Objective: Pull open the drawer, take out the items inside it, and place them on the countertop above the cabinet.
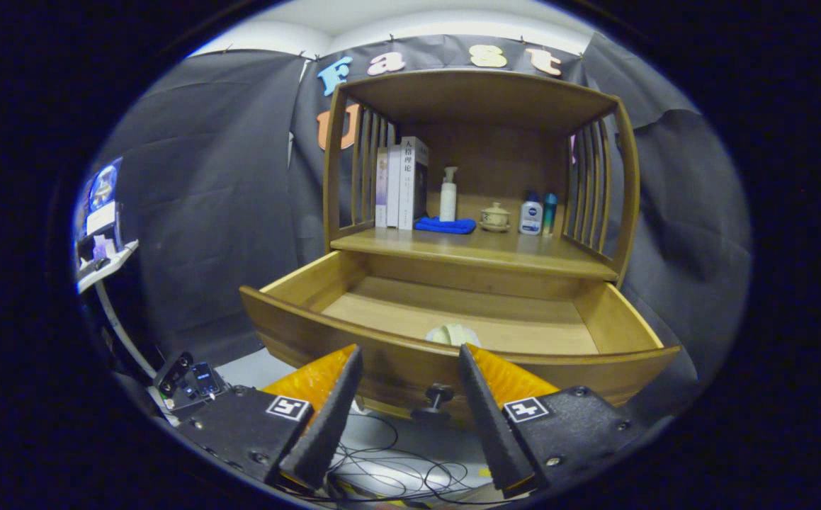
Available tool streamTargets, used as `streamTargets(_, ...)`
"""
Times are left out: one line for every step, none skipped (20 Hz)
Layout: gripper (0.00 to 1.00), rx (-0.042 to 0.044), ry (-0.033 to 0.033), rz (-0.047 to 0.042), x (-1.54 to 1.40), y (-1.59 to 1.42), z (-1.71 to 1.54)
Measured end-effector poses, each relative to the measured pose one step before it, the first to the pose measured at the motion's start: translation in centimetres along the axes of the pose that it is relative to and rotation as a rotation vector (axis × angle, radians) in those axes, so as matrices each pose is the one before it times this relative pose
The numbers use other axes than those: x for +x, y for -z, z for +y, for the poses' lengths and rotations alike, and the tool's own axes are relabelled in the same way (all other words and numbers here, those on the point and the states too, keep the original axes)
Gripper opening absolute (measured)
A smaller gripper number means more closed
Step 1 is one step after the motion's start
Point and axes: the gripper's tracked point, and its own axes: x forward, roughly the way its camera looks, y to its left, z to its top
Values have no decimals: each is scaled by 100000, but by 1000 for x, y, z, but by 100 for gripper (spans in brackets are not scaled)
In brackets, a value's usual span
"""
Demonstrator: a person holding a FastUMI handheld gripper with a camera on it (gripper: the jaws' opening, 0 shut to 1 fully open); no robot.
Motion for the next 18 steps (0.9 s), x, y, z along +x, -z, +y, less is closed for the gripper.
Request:
streamTargets(88,767,-32,894,162,-677,-207)
streamTargets(90,1031,-276,147,244,-875,-268)
streamTargets(89,929,-145,848,411,-668,-355)
streamTargets(90,898,842,1770,491,-540,-697)
streamTargets(91,1196,1612,2316,538,-369,-777)
streamTargets(91,1299,1262,2502,574,-400,-615)
streamTargets(91,978,42,2838,759,-213,-291)
streamTargets(91,664,25,4303,696,-50,-254)
streamTargets(91,-392,-415,5478,597,408,-270)
streamTargets(92,265,382,5173,784,202,-306)
streamTargets(92,235,-163,4413,779,195,-320)
streamTargets(92,2312,1918,4643,787,36,-571)
streamTargets(92,1714,-34,4866,609,255,-255)
streamTargets(92,1157,-1345,3386,677,24,18)
streamTargets(90,1210,-1323,3567,611,-71,143)
streamTargets(89,1376,-714,3725,459,-34,-72)
streamTargets(89,1249,-538,2985,549,-127,-78)
streamTargets(89,-274,-495,3783,525,47,-102)
